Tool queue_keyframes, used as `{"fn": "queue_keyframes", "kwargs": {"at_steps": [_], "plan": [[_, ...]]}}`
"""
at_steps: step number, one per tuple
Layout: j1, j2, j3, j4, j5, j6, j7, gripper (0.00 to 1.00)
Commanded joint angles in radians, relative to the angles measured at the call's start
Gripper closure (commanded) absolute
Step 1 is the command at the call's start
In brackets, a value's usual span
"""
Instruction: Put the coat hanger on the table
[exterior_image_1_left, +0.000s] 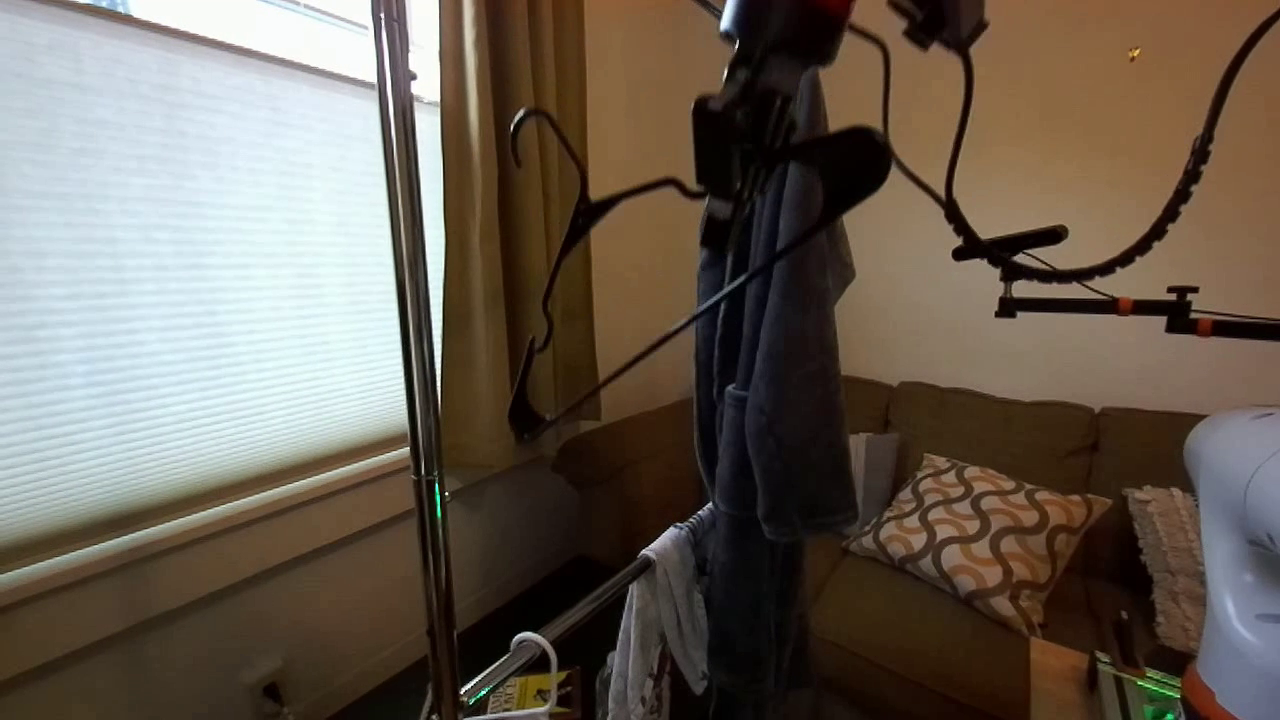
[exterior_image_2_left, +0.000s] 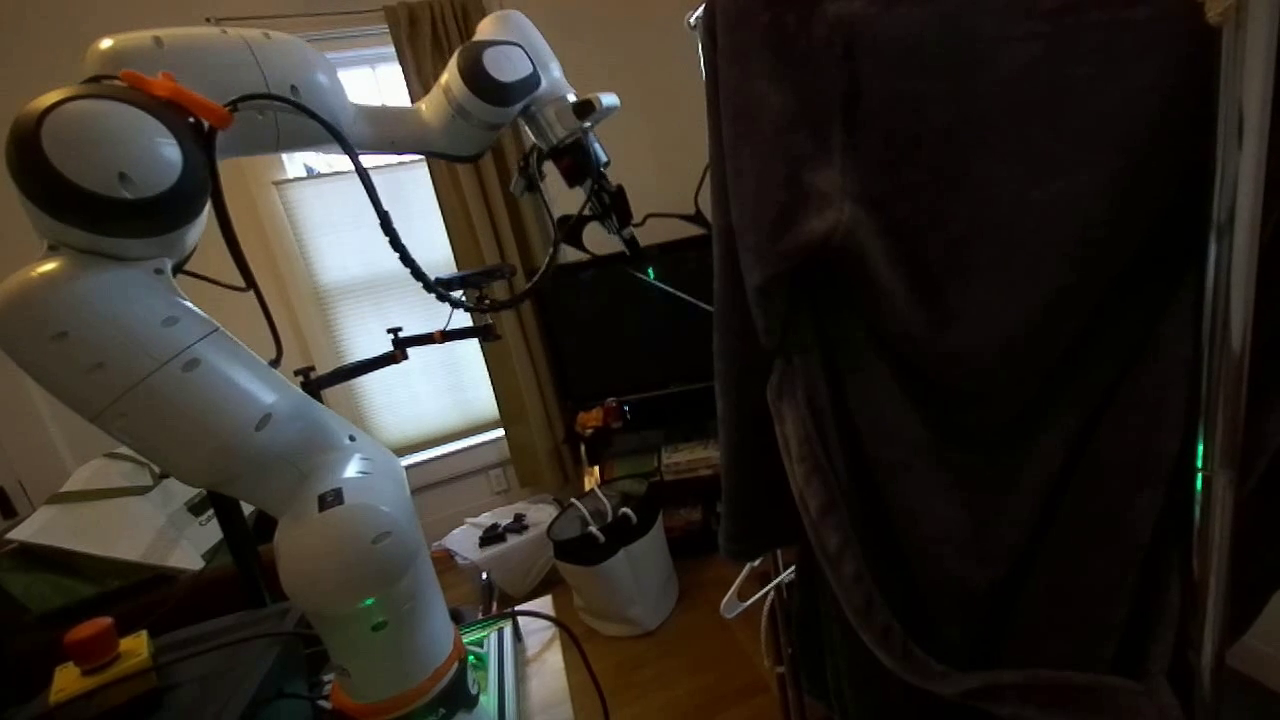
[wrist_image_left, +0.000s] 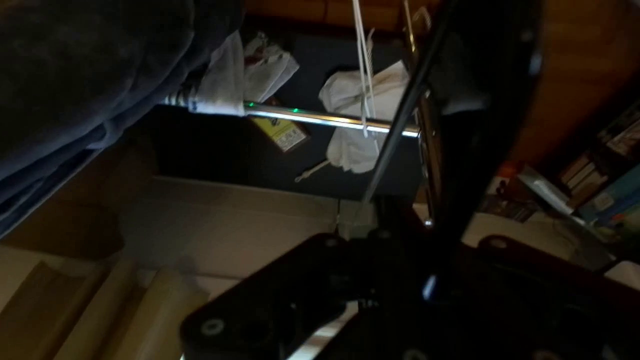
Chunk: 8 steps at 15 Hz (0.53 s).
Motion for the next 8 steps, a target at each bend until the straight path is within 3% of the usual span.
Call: {"fn": "queue_keyframes", "kwargs": {"at_steps": [1, 4, 8], "plan": [[0.032, -0.051, -0.080, -0.248, 0.180, 0.147, -0.135, 0.99], [0.050, -0.033, -0.121, -0.369, 0.316, 0.176, -0.271, 0.99], [0.043, -0.037, -0.159, -0.446, 0.420, 0.000, -0.357, 0.99]]}}
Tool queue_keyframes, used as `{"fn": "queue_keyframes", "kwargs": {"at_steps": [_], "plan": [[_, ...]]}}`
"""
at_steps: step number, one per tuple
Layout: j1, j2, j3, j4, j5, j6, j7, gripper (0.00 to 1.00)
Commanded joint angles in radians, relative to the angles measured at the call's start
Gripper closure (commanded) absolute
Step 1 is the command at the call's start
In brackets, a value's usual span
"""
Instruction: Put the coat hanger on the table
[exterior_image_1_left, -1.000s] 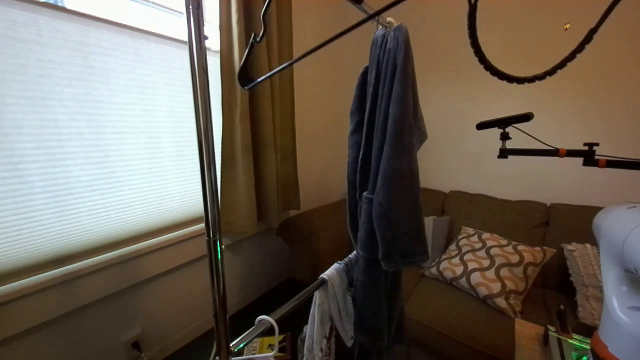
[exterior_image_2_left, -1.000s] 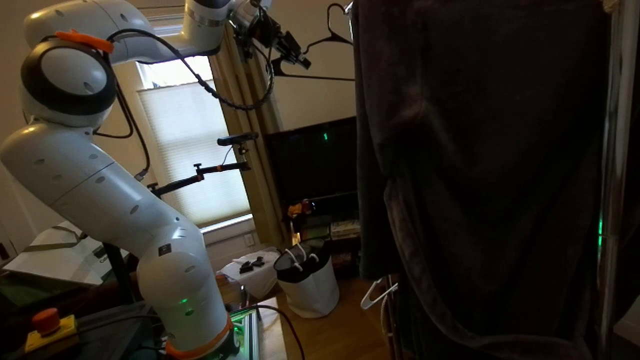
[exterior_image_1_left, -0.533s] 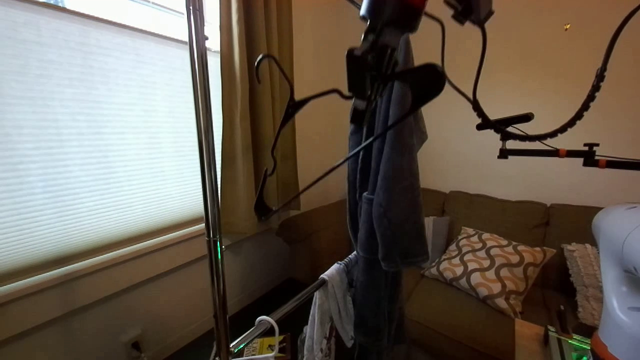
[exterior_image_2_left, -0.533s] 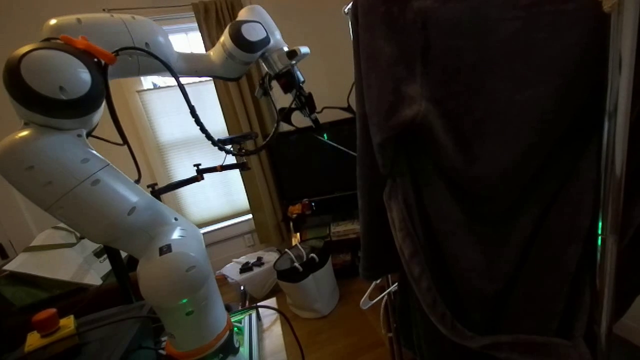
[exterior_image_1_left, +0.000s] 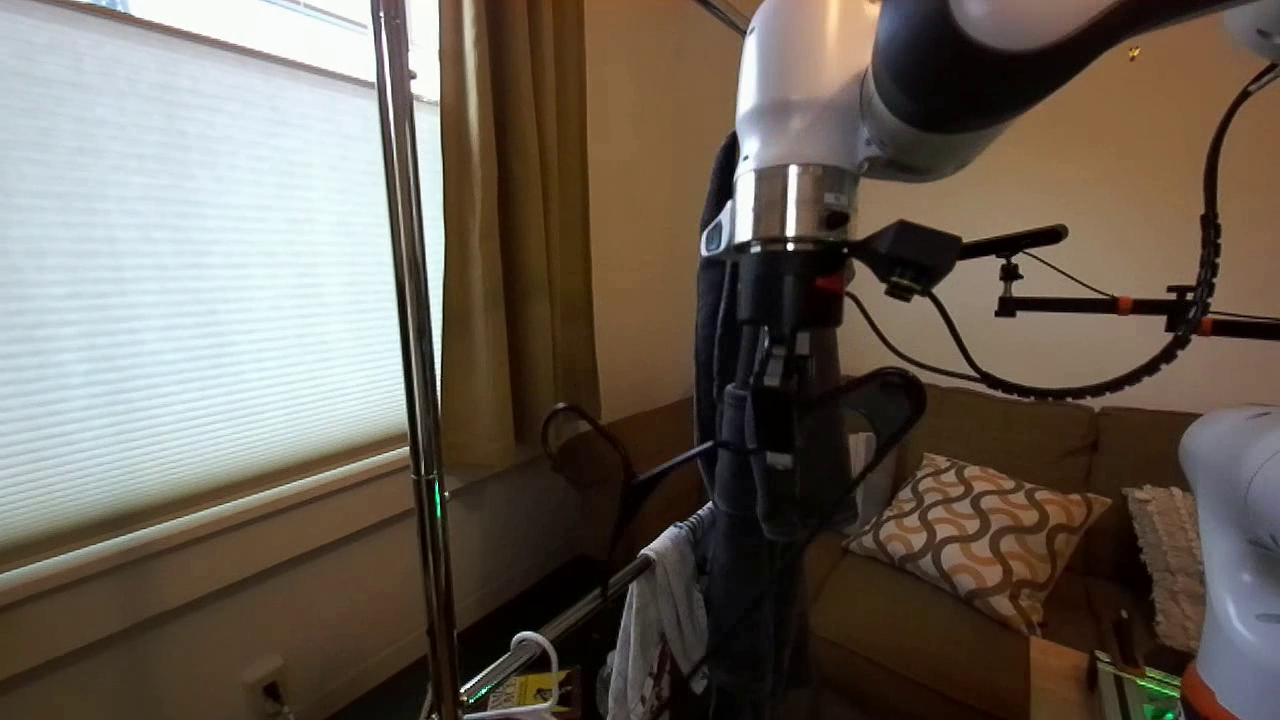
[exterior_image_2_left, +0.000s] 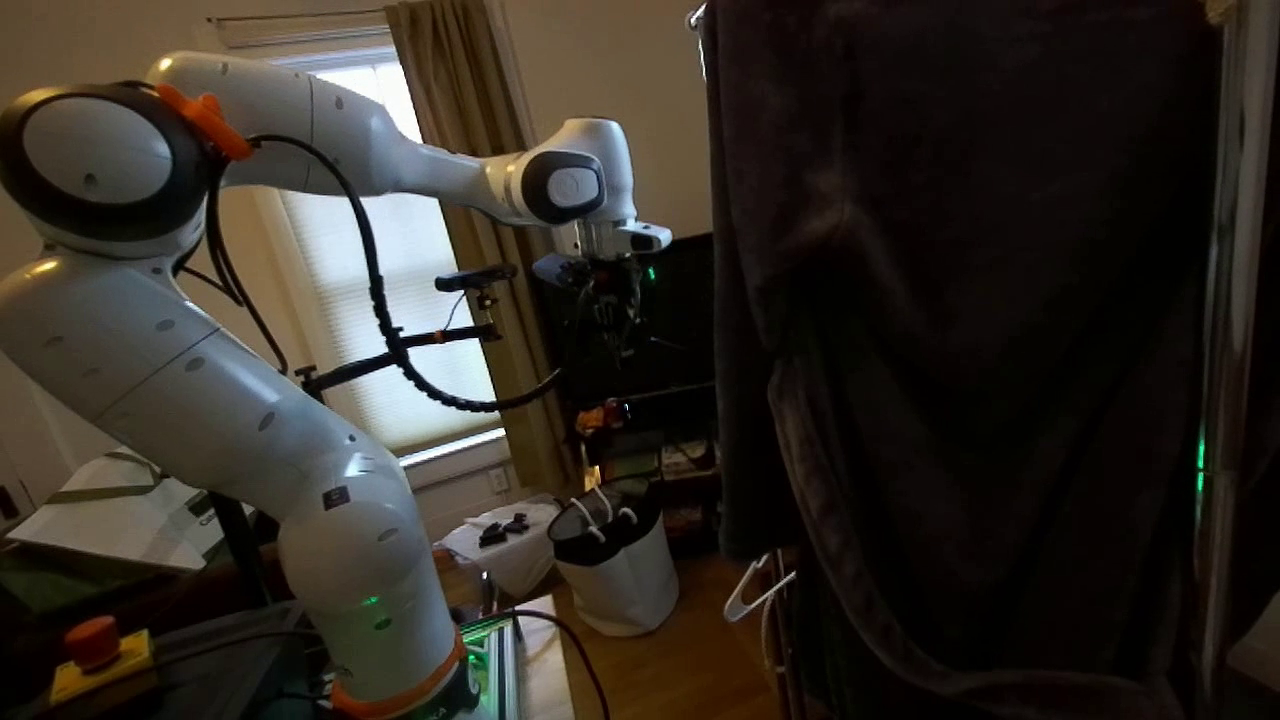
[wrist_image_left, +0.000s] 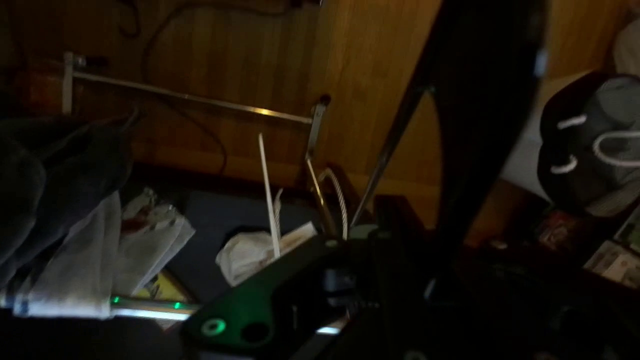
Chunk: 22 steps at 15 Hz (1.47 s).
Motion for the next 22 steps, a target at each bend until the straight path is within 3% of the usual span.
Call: {"fn": "queue_keyframes", "kwargs": {"at_steps": [1, 2, 3, 9, 12, 17, 22], "plan": [[-0.004, -0.041, -0.031, -0.067, 0.064, -0.179, -0.029, 0.99], [-0.026, -0.036, -0.026, -0.064, 0.045, -0.239, 0.012, 0.99], [-0.026, -0.005, -0.008, -0.036, 0.037, -0.166, -0.017, 0.99], [-0.038, 0.016, -0.010, -0.035, 0.031, -0.160, -0.027, 0.99], [-0.058, 0.059, -0.016, -0.092, -0.003, -0.144, -0.054, 0.99], [-0.122, 0.137, -0.018, -0.104, -0.195, -0.173, -0.043, 0.99], [-0.119, 0.265, -0.004, 0.071, -0.423, -0.089, -0.112, 0.99]]}}
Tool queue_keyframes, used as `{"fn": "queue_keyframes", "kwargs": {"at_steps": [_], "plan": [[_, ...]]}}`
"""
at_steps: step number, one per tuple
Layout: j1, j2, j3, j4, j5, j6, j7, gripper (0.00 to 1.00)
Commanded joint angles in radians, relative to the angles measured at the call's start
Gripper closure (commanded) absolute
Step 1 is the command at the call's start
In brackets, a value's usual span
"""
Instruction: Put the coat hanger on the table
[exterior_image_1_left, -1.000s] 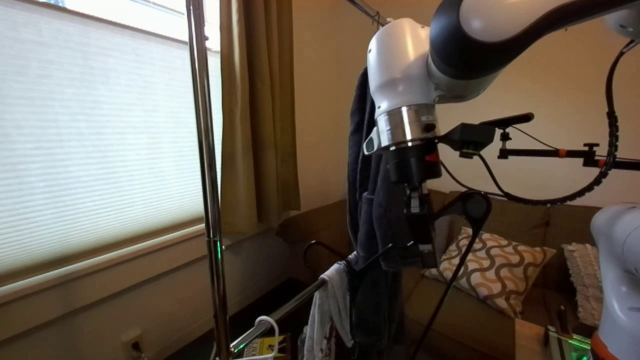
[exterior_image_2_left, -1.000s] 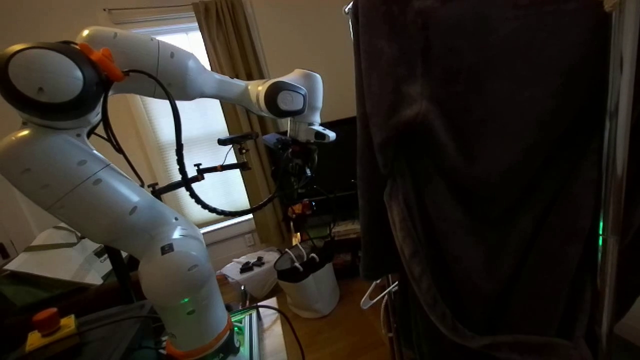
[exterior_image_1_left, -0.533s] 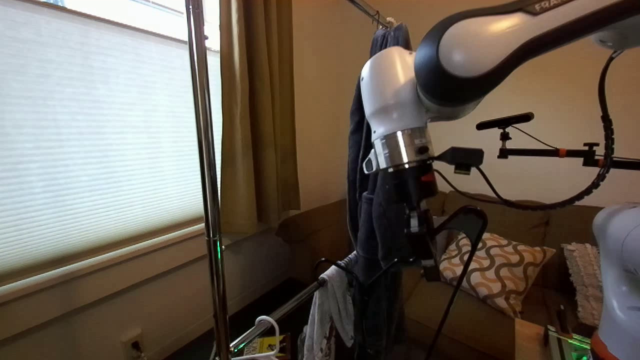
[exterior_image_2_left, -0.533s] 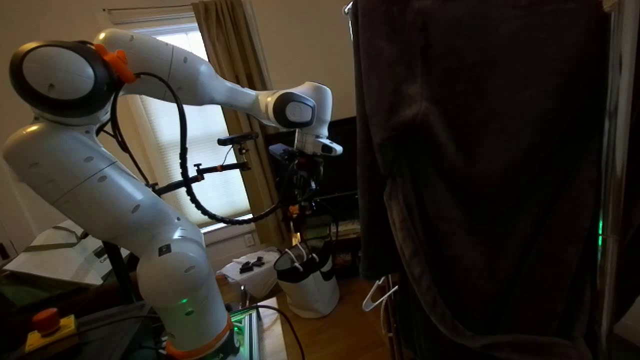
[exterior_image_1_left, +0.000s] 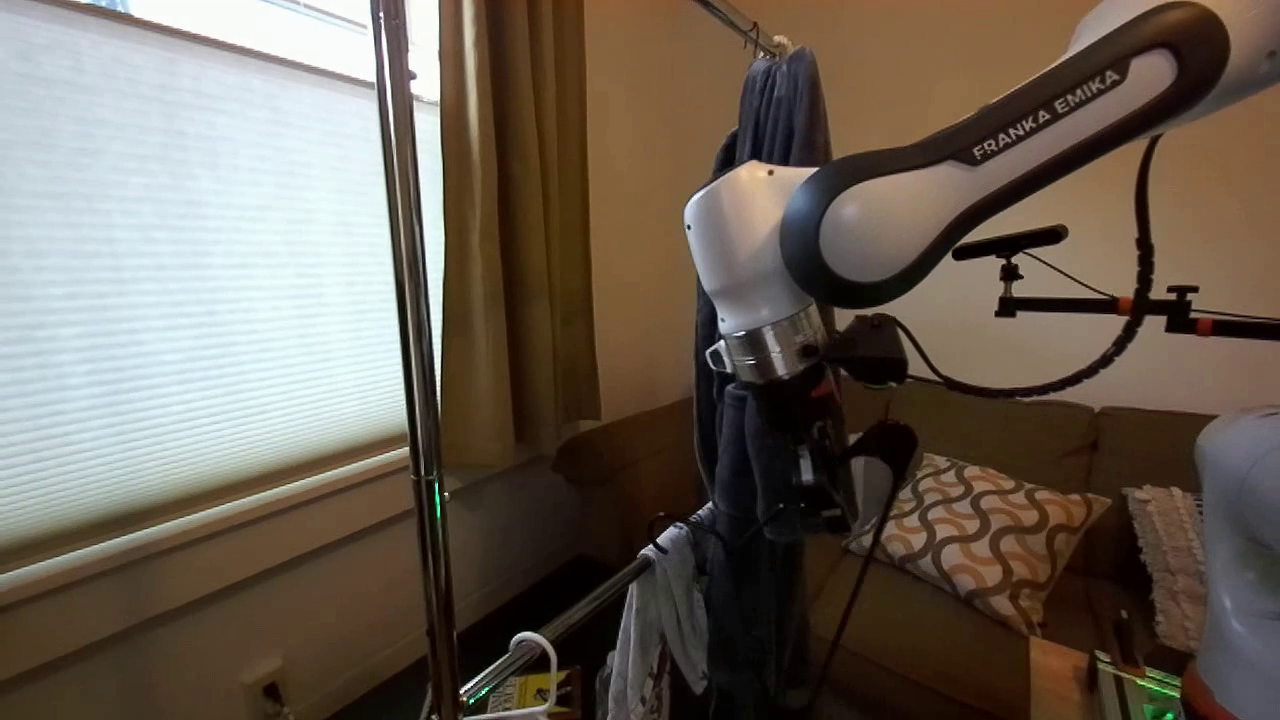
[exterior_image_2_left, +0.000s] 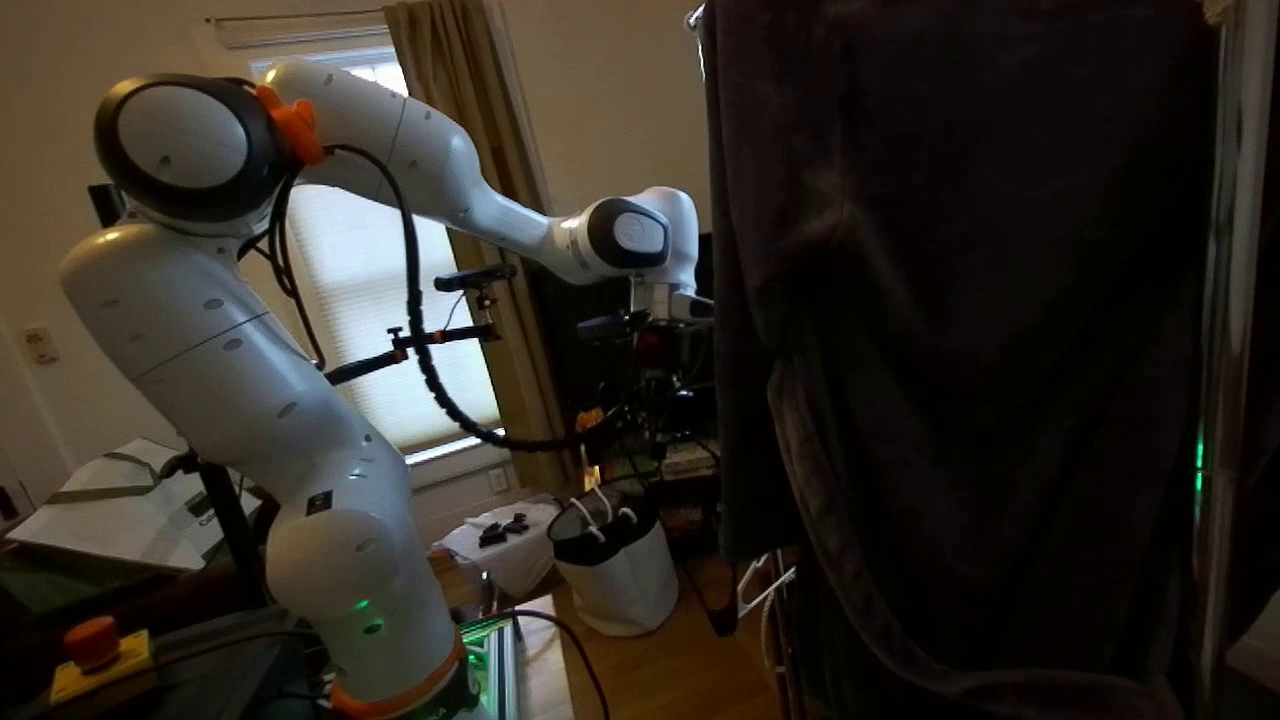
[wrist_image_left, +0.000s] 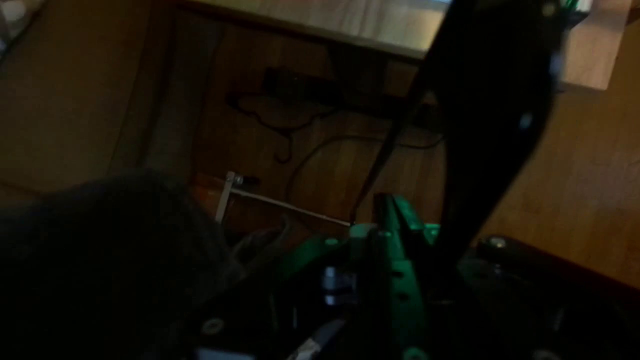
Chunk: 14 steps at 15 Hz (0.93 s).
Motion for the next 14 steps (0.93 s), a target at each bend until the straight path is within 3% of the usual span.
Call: {"fn": "queue_keyframes", "kwargs": {"at_steps": [1, 3, 7, 14], "plan": [[0.010, 0.118, 0.024, 0.151, -0.121, 0.061, -0.045, 0.99], [0.014, 0.182, 0.022, 0.207, -0.127, 0.142, -0.056, 0.99], [0.030, 0.283, 0.013, 0.193, -0.002, 0.262, -0.086, 0.99], [0.024, 0.311, 0.009, 0.207, -0.026, 0.256, -0.011, 0.99]]}}
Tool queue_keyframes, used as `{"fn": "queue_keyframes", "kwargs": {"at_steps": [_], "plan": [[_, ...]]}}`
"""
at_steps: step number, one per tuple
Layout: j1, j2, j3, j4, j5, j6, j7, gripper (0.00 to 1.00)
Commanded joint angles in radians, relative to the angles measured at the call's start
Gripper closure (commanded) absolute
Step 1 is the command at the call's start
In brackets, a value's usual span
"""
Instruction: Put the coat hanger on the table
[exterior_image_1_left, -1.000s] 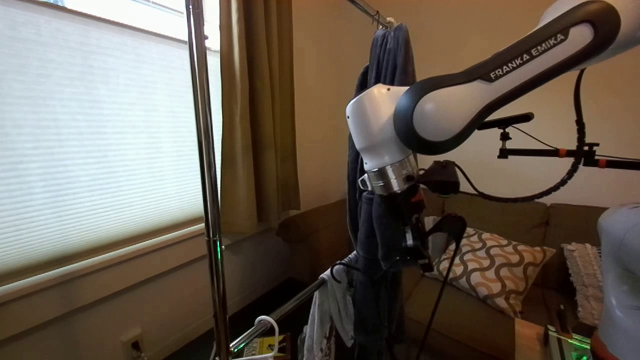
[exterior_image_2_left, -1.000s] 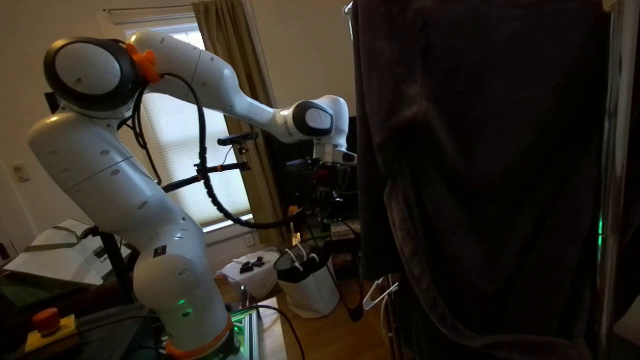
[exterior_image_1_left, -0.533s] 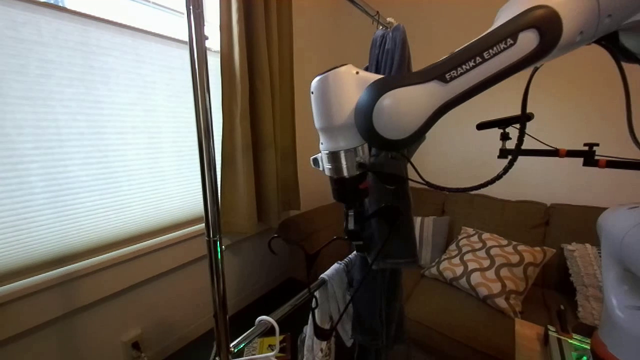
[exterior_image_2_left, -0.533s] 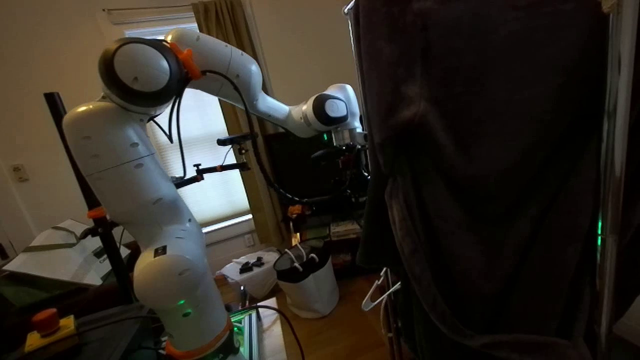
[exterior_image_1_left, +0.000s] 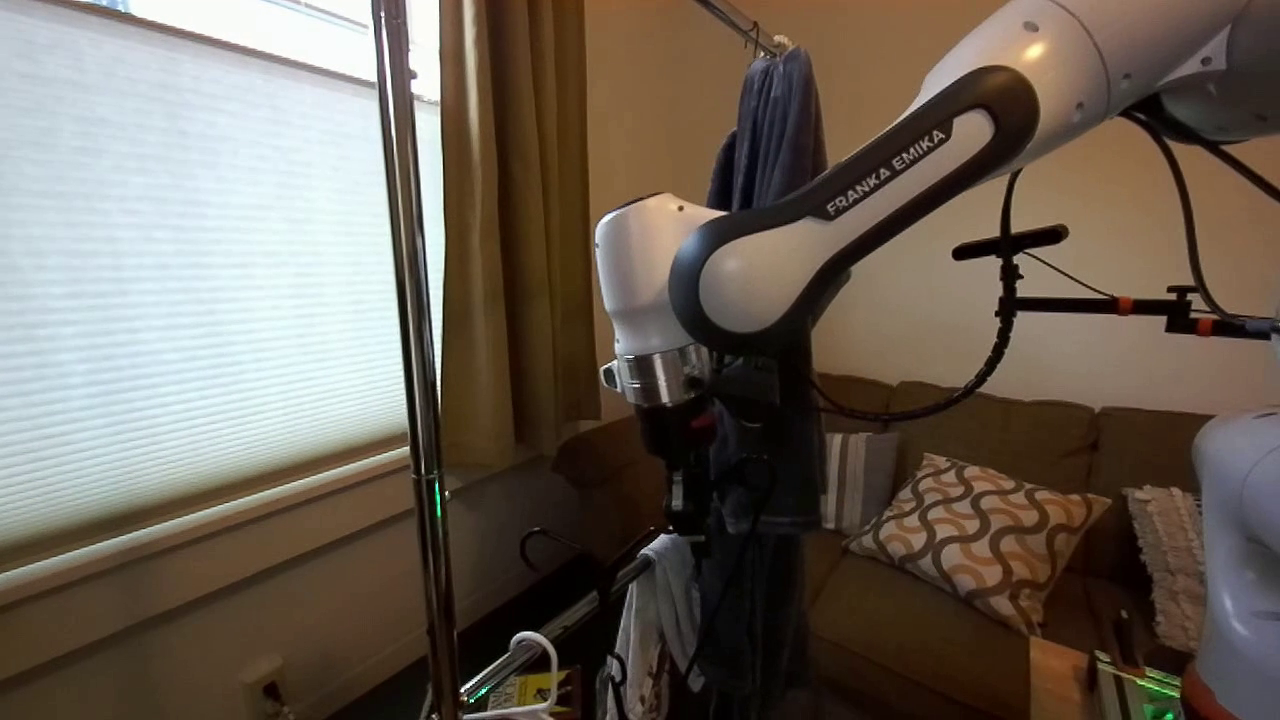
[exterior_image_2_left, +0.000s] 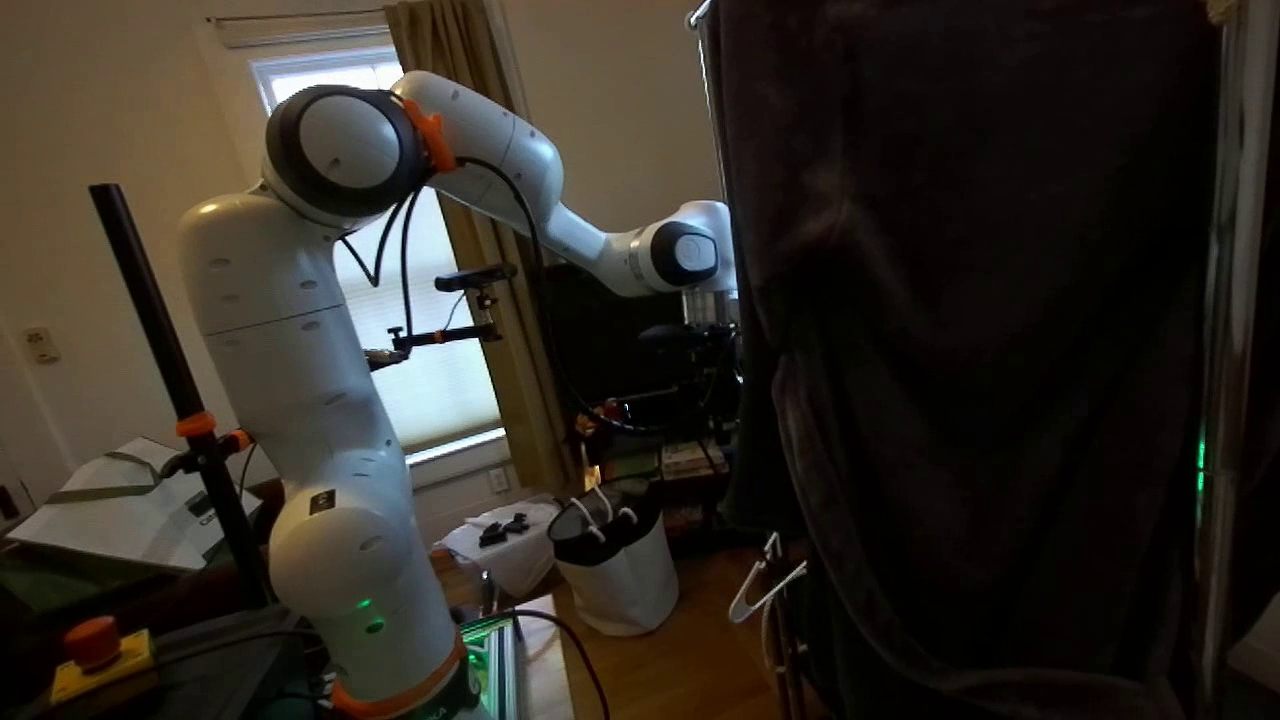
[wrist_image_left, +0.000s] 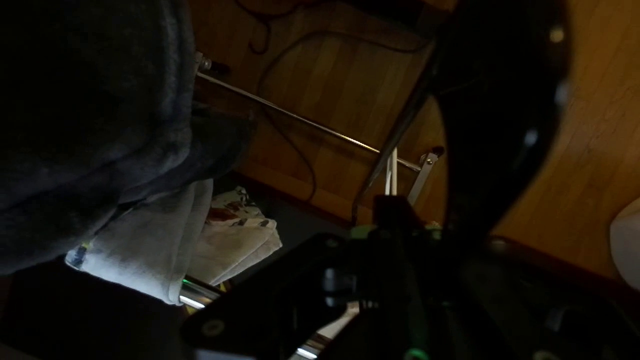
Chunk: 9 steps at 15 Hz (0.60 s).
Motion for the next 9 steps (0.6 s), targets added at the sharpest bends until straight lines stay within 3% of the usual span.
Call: {"fn": "queue_keyframes", "kwargs": {"at_steps": [1, 5, 9], "plan": [[0.004, 0.032, -0.009, 0.005, 0.007, 0.019, 0.067, 0.99], [0.002, 0.107, -0.017, 0.005, 0.079, 0.135, 0.065, 0.99], [-0.004, 0.171, -0.026, 0.005, 0.155, 0.155, 0.048, 0.99]]}}
